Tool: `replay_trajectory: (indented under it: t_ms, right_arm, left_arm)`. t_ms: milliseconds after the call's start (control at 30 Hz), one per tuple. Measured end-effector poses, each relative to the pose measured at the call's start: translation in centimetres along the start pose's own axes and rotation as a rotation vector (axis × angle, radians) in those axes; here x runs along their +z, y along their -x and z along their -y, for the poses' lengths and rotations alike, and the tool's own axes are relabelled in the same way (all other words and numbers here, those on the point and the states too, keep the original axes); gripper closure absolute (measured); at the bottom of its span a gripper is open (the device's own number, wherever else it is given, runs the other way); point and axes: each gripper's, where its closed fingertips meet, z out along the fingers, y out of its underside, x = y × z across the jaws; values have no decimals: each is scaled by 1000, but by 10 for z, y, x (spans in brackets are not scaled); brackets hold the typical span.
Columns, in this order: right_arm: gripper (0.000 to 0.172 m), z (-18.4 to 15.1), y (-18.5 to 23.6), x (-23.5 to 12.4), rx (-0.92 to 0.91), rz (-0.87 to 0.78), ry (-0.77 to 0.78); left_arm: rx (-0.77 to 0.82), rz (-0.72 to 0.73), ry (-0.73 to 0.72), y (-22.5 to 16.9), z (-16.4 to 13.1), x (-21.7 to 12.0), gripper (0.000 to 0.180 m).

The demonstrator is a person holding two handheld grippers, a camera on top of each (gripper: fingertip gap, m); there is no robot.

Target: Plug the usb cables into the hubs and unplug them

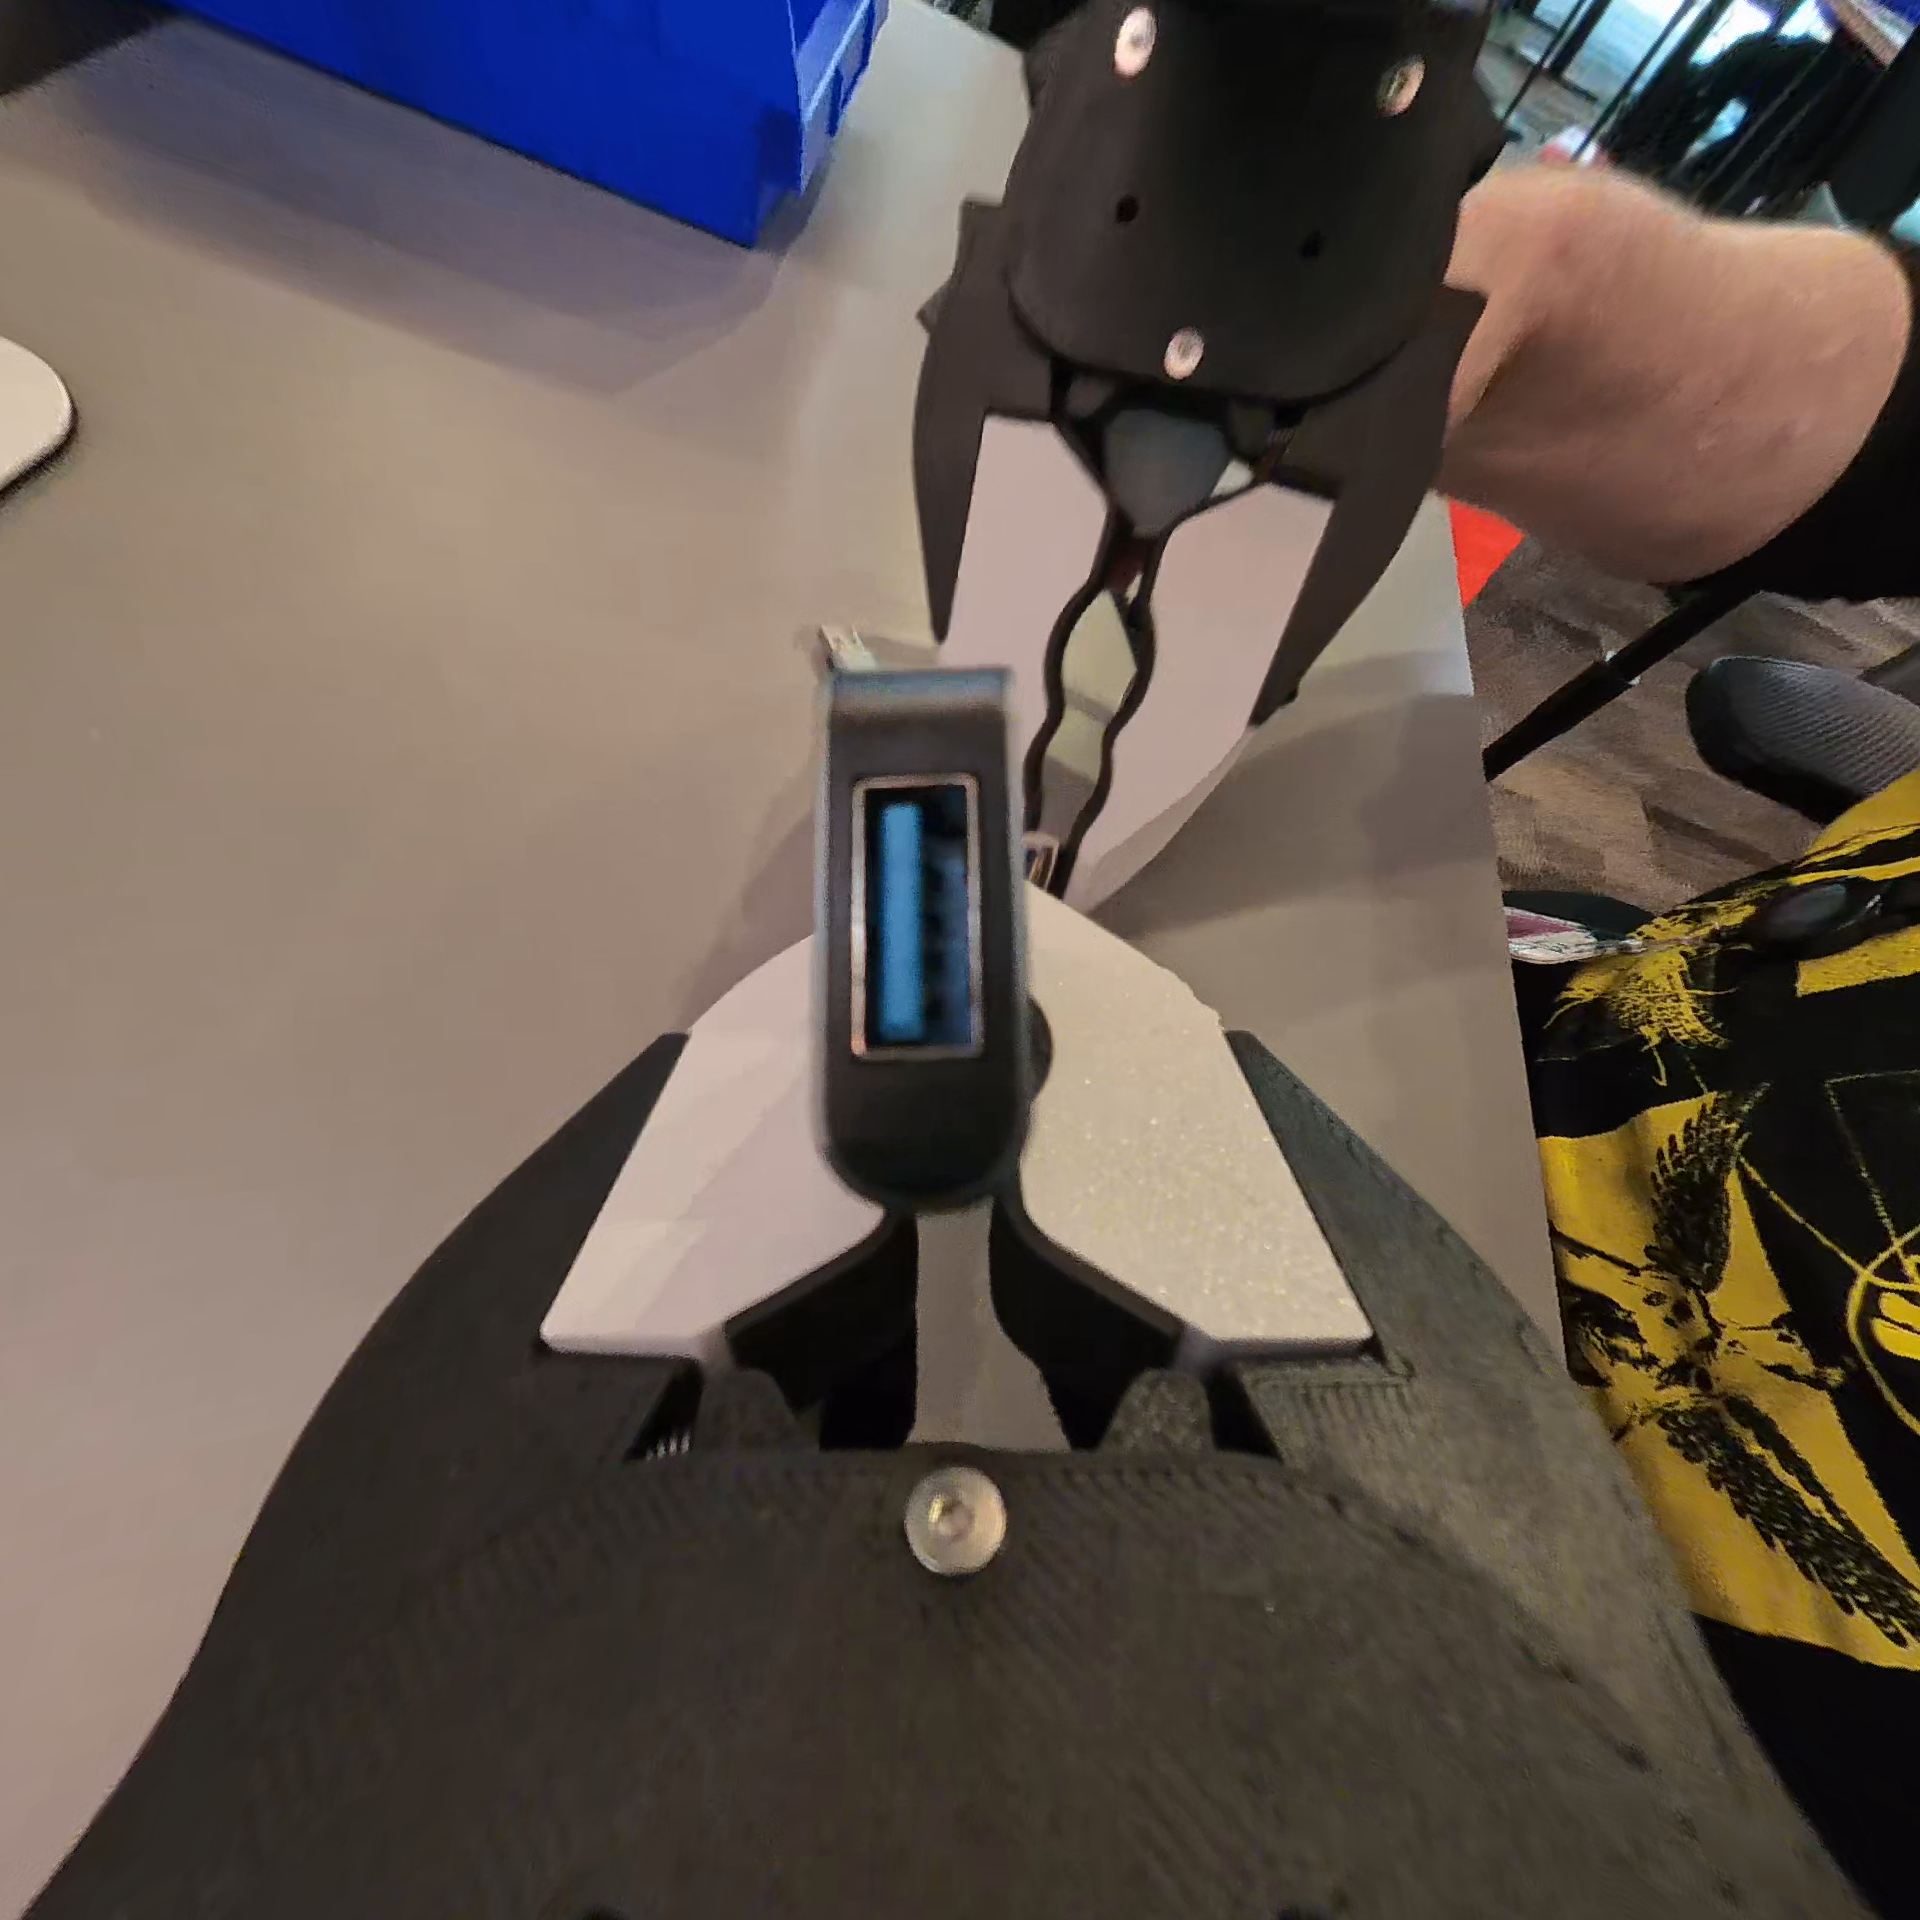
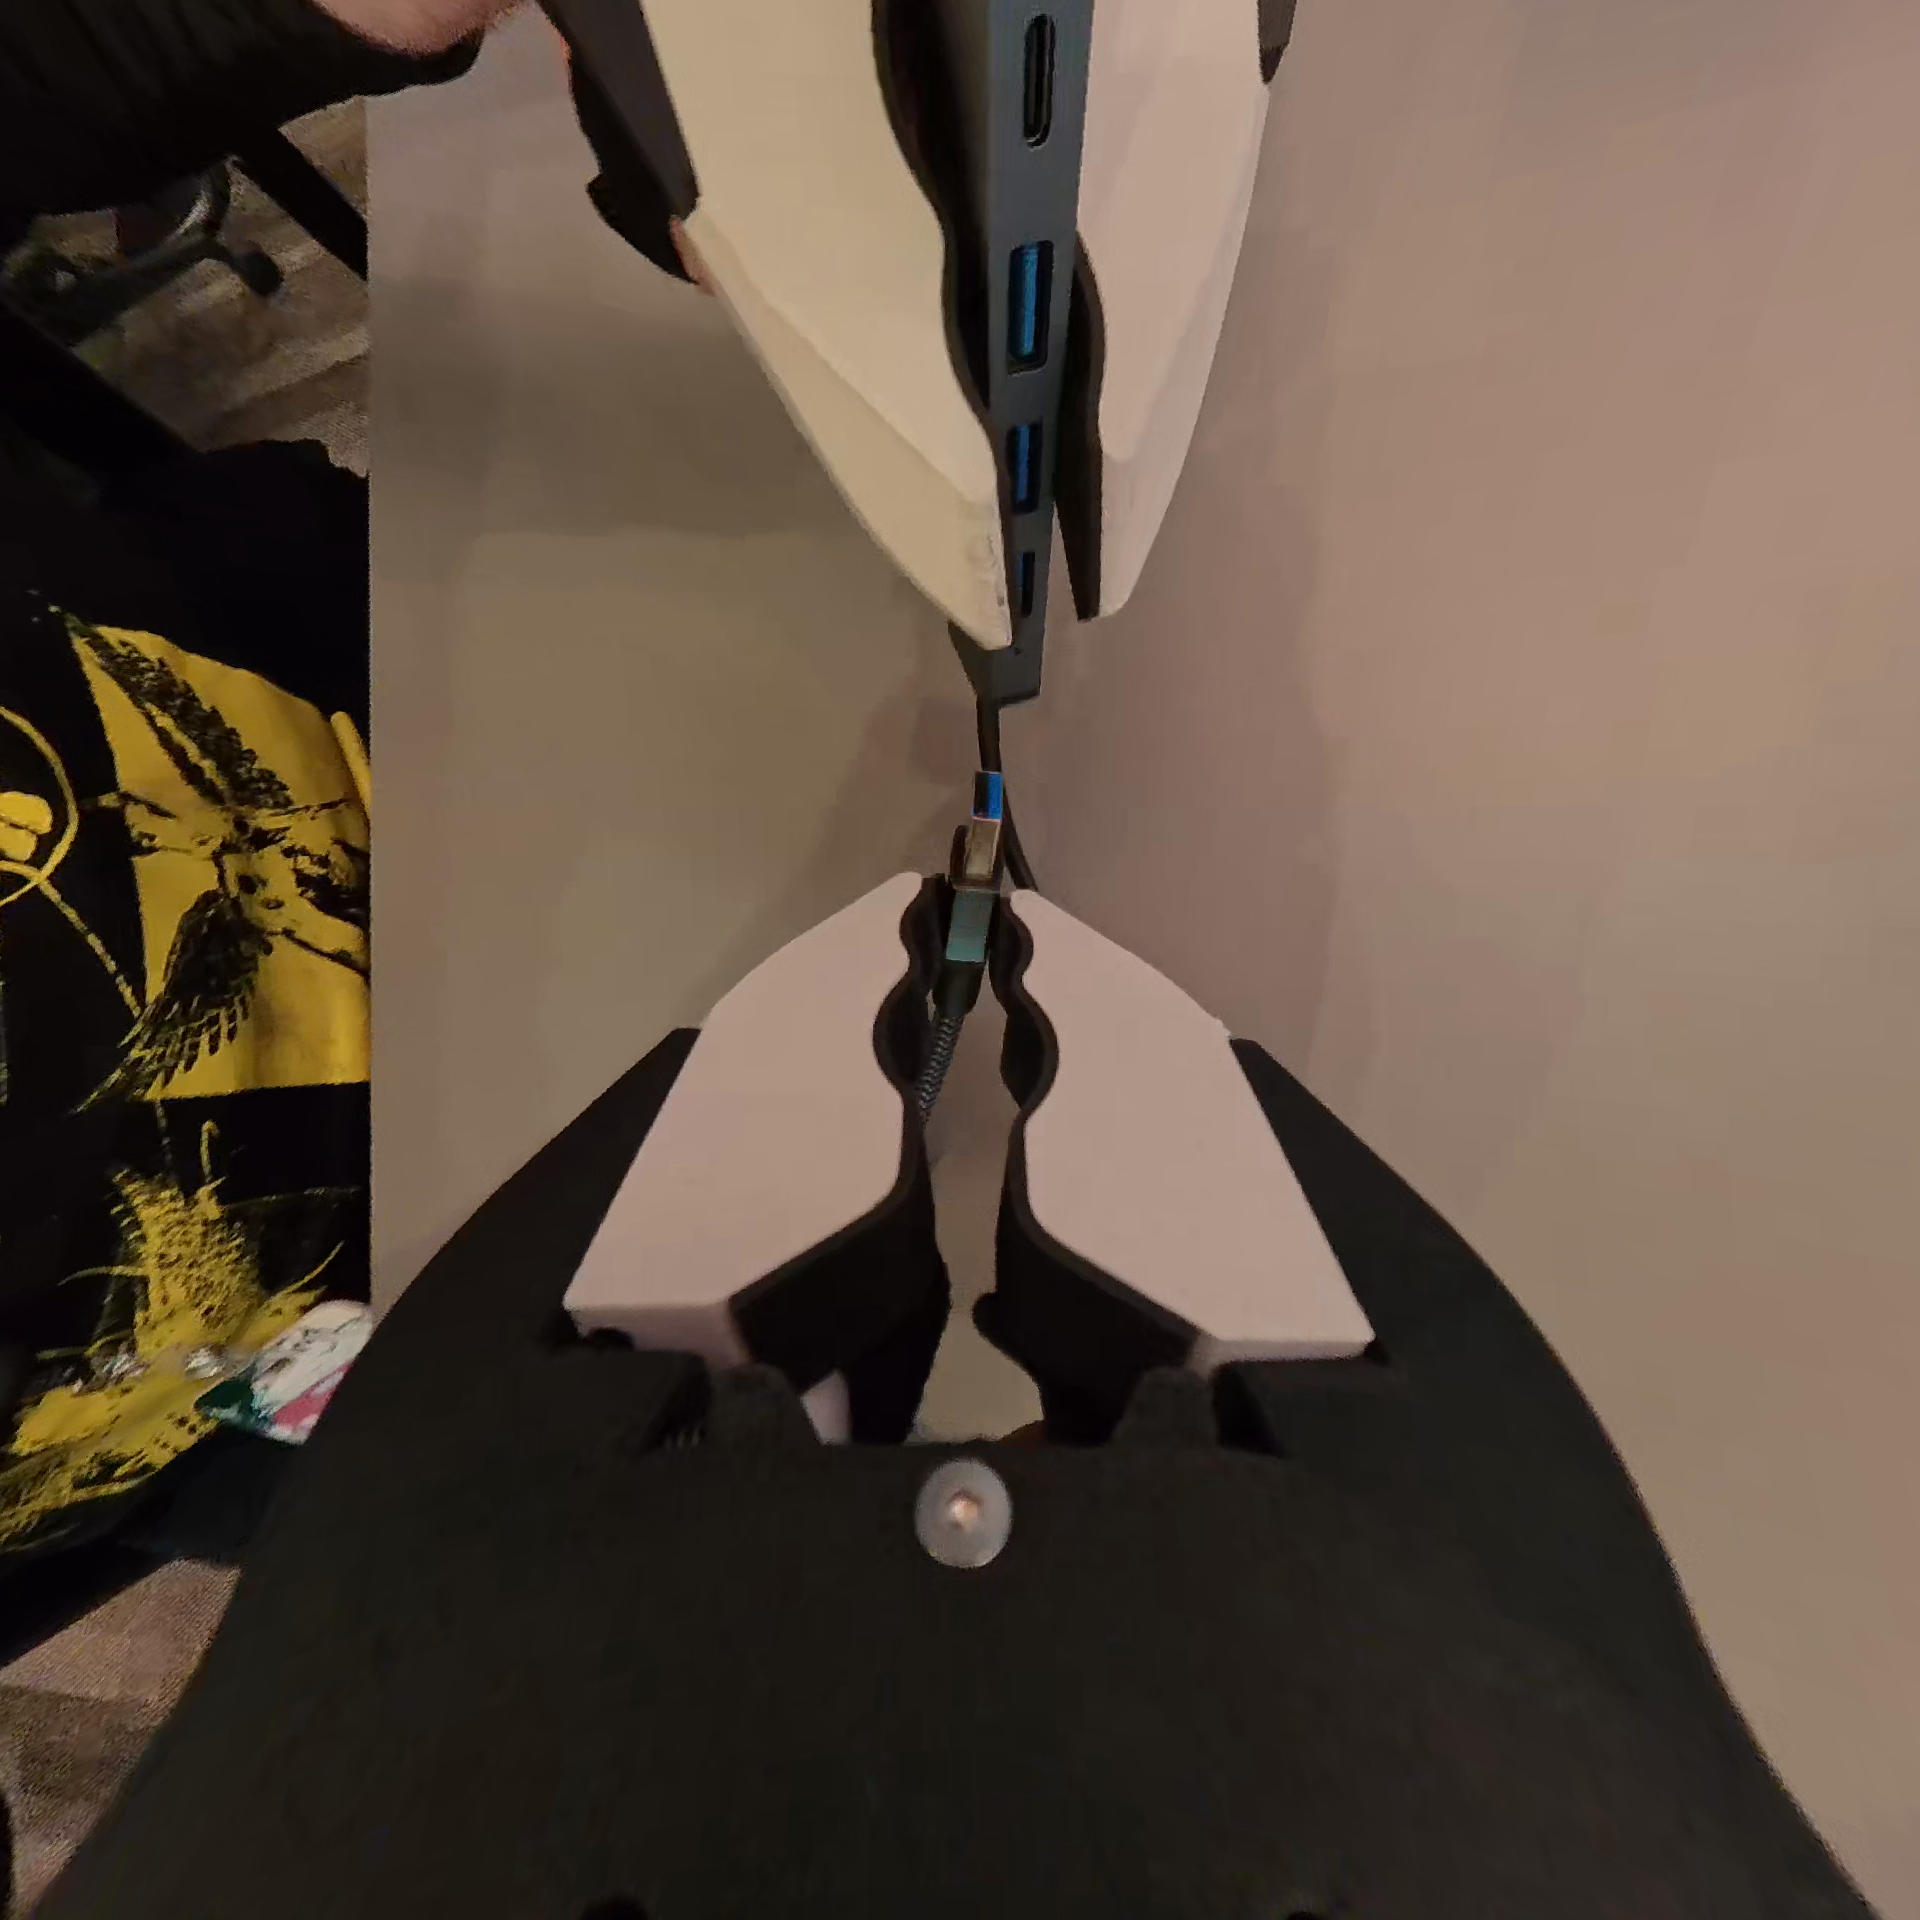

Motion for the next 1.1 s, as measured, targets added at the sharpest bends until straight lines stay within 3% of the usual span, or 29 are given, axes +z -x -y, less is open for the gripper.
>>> replay_trajectory:
  t_ms: [267,433,500,567,633,667,800,967,1100]
  right_arm:
    - [162,-15,-16,19,88,-6,154]
    - [117,8,-25,16,6,-171,52]
    - [104,18,-19,20,-4,-156,2]
    - [114,33,-10,24,13,-85,-94]
    - [149,52,0,19,48,21,-235]
    - [158,58,4,16,59,73,-282]
    - [161,64,18,6,72,232,-351]
    - [162,64,45,-24,70,586,-357]
    - [162,62,67,-41,-8,809,-321]
  left_arm:
    - [-45,-8,-22,4,1,-1,171]
    - [-121,-28,-102,7,12,-7,170]
    - [-151,-59,-158,5,20,-10,169]
    - [-167,-84,-214,2,29,-13,170]
    - [-147,-106,-243,-3,34,-14,169]
    - [-147,-112,-264,-5,39,-17,170]
    - [-117,-130,-277,-15,48,-20,168]
    - [-39,-262,-441,-37,73,-38,134]
    - [36,-349,-488,-52,85,-41,124]
